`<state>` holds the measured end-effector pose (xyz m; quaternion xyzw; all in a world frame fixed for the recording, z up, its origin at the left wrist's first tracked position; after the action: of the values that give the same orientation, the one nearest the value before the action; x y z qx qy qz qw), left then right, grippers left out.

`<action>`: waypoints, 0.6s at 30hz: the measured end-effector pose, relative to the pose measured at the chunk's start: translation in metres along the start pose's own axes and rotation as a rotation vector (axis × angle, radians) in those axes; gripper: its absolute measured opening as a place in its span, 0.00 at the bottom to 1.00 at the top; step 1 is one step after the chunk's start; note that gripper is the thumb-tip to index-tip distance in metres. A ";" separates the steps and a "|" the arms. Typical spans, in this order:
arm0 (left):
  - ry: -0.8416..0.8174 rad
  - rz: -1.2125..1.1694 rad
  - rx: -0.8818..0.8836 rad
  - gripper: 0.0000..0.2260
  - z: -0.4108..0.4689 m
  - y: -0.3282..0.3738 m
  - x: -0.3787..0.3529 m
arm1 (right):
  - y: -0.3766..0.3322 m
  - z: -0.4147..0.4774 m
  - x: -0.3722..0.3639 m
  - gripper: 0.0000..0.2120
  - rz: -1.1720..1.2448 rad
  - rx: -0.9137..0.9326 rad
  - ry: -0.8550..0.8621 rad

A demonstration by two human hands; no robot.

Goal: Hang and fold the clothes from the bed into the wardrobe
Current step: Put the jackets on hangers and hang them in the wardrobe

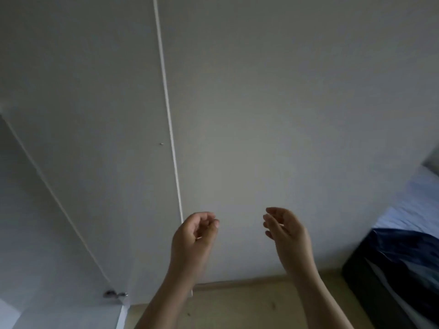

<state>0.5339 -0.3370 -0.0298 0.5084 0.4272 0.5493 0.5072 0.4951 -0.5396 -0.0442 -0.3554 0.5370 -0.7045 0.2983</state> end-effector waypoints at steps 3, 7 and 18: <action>-0.107 -0.032 -0.024 0.04 -0.015 0.008 -0.026 | 0.009 -0.026 0.048 0.04 -0.010 -0.037 0.128; -0.306 -0.043 -0.025 0.05 -0.050 0.016 -0.088 | 0.020 -0.064 0.123 0.04 -0.047 -0.076 0.296; -0.747 -0.048 -0.079 0.05 -0.196 0.050 -0.277 | 0.039 -0.182 0.338 0.05 -0.139 -0.154 0.633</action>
<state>0.3249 -0.6090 -0.0380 0.6437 0.2030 0.3301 0.6599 0.1551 -0.7210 -0.0519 -0.1763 0.6292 -0.7560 0.0399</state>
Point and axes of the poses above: each hand's wrist, its own z-axis towards the middle knuckle, its own x-axis out of the back of the hand, y = z × x, the point moved 4 cm from there along z, towards the middle knuckle
